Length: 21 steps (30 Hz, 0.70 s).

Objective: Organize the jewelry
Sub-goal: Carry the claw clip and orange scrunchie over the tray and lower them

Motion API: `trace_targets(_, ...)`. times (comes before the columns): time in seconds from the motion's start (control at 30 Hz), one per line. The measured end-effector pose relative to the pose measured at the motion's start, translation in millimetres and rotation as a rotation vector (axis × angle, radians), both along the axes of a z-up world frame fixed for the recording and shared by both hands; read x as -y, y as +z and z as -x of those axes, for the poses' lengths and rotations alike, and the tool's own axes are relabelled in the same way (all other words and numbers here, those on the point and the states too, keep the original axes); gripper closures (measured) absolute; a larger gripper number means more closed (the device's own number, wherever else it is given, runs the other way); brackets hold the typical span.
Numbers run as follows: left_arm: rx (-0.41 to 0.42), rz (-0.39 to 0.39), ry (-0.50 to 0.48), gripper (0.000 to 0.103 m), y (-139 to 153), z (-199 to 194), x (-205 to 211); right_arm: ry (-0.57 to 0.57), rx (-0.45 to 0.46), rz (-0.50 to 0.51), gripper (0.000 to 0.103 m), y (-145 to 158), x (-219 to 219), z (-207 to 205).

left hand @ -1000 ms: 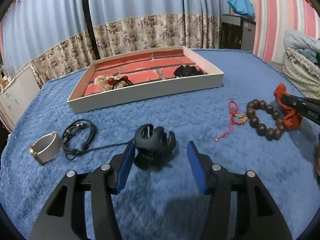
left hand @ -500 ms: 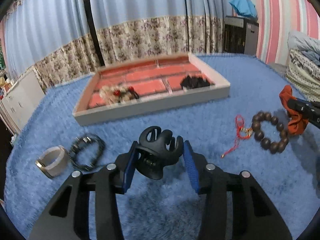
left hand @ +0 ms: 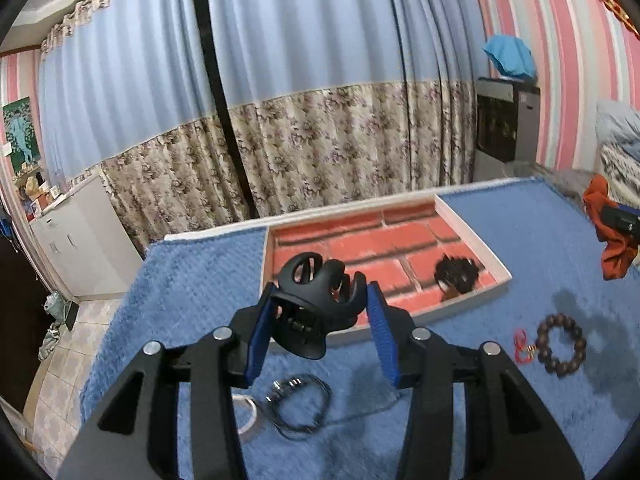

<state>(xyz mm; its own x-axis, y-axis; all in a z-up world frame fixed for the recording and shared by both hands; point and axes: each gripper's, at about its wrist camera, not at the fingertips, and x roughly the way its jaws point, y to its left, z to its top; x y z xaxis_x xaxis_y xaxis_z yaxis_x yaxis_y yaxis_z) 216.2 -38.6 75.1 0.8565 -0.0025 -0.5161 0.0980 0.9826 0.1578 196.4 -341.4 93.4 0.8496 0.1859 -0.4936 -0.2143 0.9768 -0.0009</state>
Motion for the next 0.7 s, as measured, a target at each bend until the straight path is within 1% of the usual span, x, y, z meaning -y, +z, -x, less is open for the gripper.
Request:
trace_targets(0.13,-0.014,0.046,0.013,0.058,-2.9,-13.8,-10.0,0.021,-0.007,-0.032,0.09,-1.0,-15.8,-21.3)
trace_targets(0.3,-0.038,0.046,0.016,0.058,-20.1,-33.6,-10.2,0.046,-0.02,-0.083,0.09,-8.8,-38.6,-48.4)
trace_targets(0.43,-0.054,0.06,0.018,0.058,-34.4,-51.3,-8.5,0.058,-0.026,-0.079,0.09,-16.2,-60.6,-69.7)
trace_targets(0.6,-0.073,0.091,-0.011,0.058,-55.4,-72.4,-3.7,0.083,-0.015,-0.097,0.09,-34.6,-79.9,-93.9)
trace_targets(0.7,-0.083,0.097,0.0,0.058,-70.5,-82.9,-4.3,0.077,-0.018,-0.118,0.09,-52.1,-81.1,-105.0)
